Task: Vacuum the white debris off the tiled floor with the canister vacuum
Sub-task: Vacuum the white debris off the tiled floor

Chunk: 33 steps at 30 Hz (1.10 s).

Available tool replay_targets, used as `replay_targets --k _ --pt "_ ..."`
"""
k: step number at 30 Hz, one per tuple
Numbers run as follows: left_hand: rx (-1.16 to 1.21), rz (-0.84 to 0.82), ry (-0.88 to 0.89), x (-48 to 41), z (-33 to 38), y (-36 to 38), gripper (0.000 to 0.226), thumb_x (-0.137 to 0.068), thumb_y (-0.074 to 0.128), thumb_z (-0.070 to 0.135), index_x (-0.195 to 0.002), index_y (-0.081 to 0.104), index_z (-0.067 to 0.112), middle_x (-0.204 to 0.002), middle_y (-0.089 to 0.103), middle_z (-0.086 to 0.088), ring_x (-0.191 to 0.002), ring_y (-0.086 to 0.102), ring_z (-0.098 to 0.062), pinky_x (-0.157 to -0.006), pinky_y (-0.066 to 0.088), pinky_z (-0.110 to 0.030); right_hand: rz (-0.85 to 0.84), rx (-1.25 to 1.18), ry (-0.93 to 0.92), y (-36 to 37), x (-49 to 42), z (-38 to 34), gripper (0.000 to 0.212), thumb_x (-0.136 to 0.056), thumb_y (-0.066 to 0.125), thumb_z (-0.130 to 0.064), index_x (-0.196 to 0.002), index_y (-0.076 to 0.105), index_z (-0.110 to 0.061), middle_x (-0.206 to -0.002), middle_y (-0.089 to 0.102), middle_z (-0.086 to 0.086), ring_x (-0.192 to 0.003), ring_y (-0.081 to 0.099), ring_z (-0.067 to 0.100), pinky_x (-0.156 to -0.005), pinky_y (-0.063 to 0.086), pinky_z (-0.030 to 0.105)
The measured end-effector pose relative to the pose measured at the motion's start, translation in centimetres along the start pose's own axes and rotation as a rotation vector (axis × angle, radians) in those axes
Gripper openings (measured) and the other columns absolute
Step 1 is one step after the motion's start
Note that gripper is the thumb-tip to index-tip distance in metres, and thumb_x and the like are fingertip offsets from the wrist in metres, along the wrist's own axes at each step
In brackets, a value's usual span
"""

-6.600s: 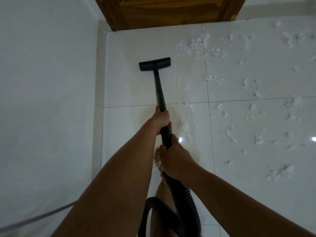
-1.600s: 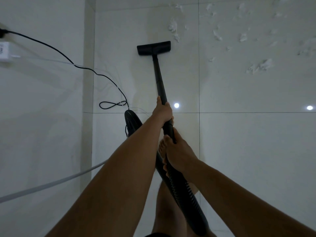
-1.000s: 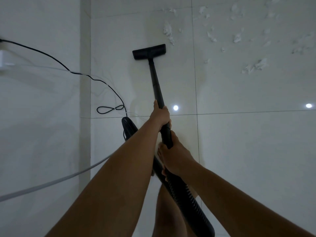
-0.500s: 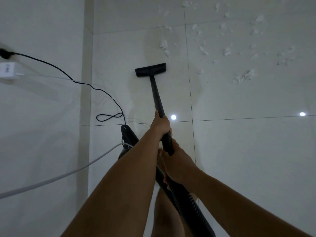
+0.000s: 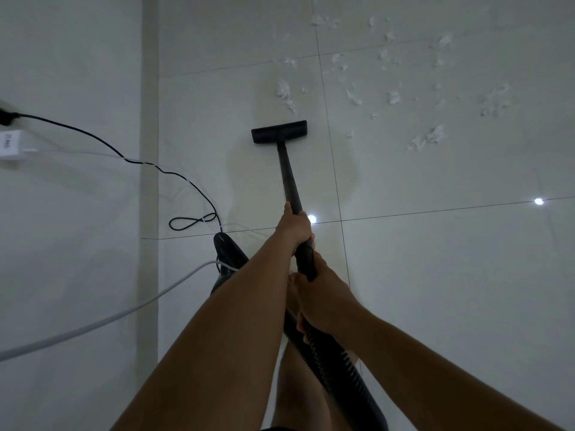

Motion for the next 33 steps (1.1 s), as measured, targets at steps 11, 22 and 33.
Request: replay_targets --k 11,22,33 --pt "-0.014 -0.065 -0.046 -1.3 0.3 2.4 0.064 -0.11 0.029 0.03 -0.16 -0.01 0.043 -0.096 0.06 -0.014 -0.061 0.056 -0.017 -0.048 0.049 -0.029 0.044 0.028 0.02 -2.0 -0.5 0.2 0.061 -0.11 0.039 -0.028 -0.163 0.012 -0.041 -0.108 0.068 0.012 -0.041 0.056 0.007 -0.035 0.041 0.014" --pt "-0.047 -0.078 -0.041 -6.2 3.6 1.4 0.067 -0.109 0.03 0.03 -0.158 -0.014 0.046 -0.085 0.061 -0.015 -0.063 0.059 -0.021 -0.076 0.06 -0.041 0.066 0.035 0.032 -2.8 -4.9 -2.6 0.06 -0.111 0.039 -0.032 -0.163 0.01 -0.042 -0.112 0.067 0.008 -0.047 0.06 0.009 -0.036 0.043 0.015" --pt "-0.047 -0.061 -0.036 -8.1 6.8 0.1 0.067 -0.11 0.033 0.03 -0.159 -0.011 0.045 -0.084 0.058 -0.013 -0.061 0.056 -0.018 -0.067 0.059 -0.036 0.053 0.02 0.044 -3.3 -8.4 -4.6 0.06 -0.109 0.04 -0.035 -0.162 0.012 -0.041 -0.118 0.067 0.011 -0.059 0.065 0.015 -0.051 0.054 0.026"
Point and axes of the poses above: each hand's wrist, its own x-axis away from the middle knuckle, its own y-axis out of the palm, z = x × y, the point moved 7 cm from there along -x, towards the middle knuckle
